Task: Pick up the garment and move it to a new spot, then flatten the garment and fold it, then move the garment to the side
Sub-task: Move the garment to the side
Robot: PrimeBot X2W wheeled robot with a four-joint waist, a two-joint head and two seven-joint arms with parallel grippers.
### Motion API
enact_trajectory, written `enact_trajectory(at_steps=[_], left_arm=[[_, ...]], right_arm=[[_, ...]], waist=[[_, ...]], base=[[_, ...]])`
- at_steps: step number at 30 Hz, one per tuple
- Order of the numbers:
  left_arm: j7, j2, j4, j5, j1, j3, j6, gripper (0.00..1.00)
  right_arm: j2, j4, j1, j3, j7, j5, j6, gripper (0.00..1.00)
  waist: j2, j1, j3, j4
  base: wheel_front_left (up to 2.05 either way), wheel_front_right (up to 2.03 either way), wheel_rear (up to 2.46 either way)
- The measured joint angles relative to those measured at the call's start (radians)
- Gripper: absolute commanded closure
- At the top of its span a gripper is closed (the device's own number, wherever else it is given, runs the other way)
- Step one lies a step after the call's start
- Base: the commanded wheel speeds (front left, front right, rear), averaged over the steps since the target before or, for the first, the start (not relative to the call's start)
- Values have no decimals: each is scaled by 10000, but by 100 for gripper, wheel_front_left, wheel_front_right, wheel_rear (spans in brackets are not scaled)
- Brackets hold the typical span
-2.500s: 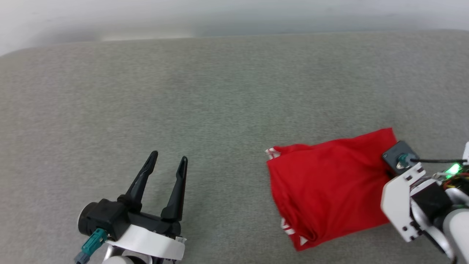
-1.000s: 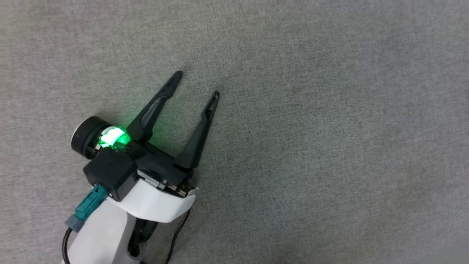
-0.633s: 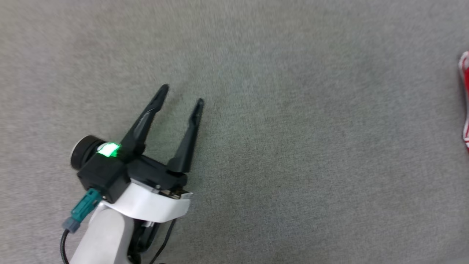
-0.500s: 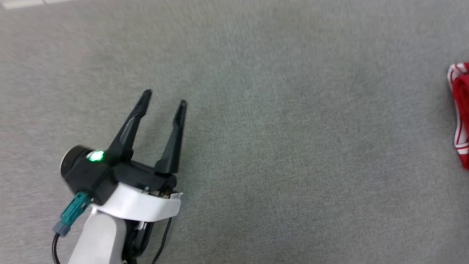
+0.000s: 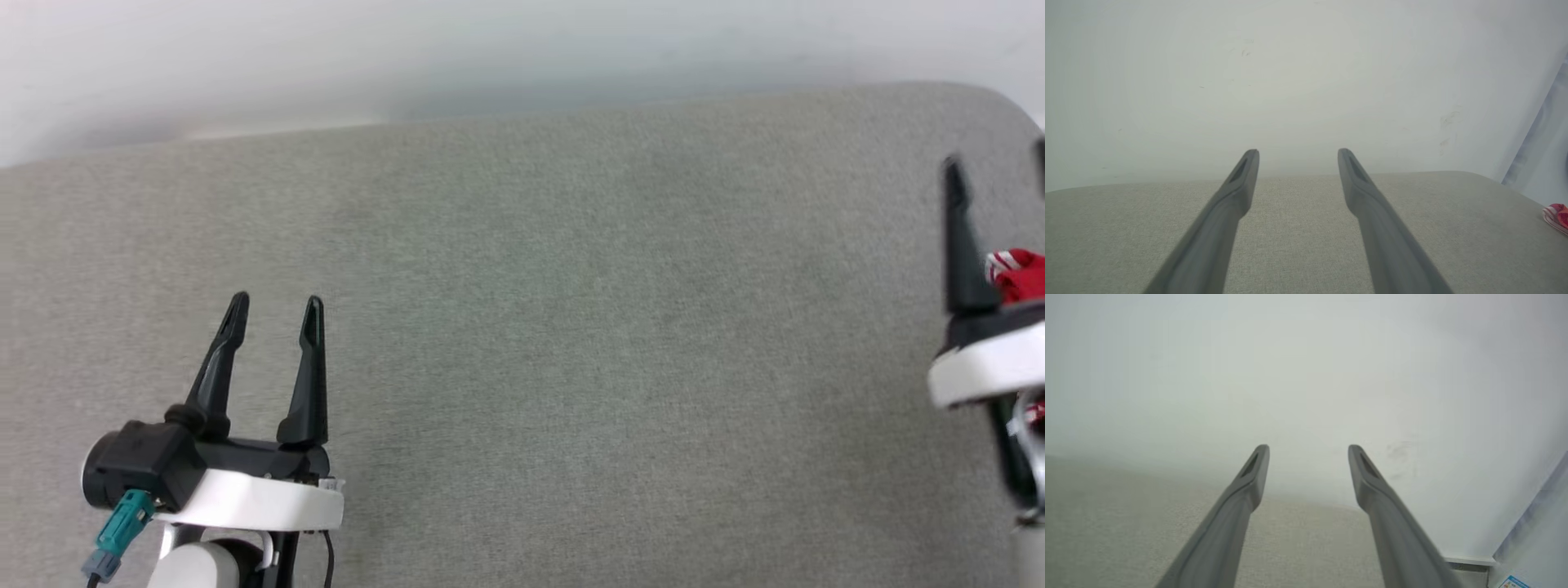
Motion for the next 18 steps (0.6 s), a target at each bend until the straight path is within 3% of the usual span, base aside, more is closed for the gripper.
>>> enact_trajectory(at_steps=[6,18], left_arm=[[0,-219,430,107,412,201,-13,0],[0,-276,876,13,586,313,-42,0]], right_arm=[[1093,27,1166,263,-1035,420,0,0],[1586,836,1979,744,-2069,775,0,0]], waist=[[0,0,-536,386],[0,1,-803,512]], base=[[0,0,0],[0,0,0]])
